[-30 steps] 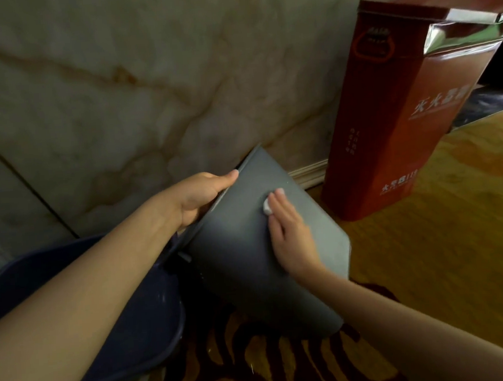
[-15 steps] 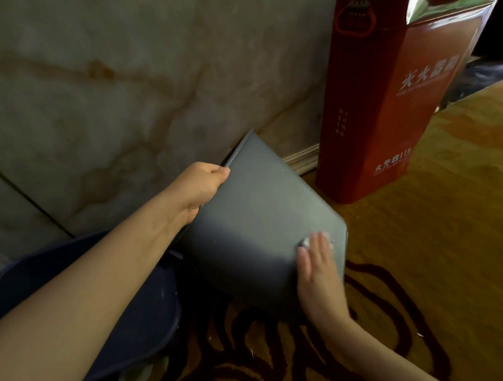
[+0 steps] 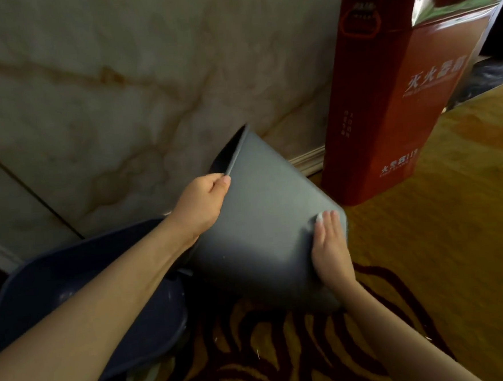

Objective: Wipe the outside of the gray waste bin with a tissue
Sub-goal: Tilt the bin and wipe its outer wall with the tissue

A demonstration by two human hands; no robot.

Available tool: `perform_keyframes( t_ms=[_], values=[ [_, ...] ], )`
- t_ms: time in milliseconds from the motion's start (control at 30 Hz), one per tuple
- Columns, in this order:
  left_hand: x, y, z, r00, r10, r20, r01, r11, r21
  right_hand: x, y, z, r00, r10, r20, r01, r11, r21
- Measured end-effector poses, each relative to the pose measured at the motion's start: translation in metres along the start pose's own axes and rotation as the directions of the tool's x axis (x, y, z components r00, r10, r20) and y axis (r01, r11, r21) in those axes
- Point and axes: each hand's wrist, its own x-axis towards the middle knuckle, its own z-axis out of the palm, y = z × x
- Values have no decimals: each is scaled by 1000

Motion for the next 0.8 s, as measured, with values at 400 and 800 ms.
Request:
perform_keyframes(
  t_ms=[400,800],
  values=[
    [-8,3,-4,991,129,34,-132,988,76,55,-128,10,845,-527,-93,531,847,17],
    [-2,12,4,989,112,94,-113,994,0,44,36,-32,983,161,-93,-153,984,88]
  ],
)
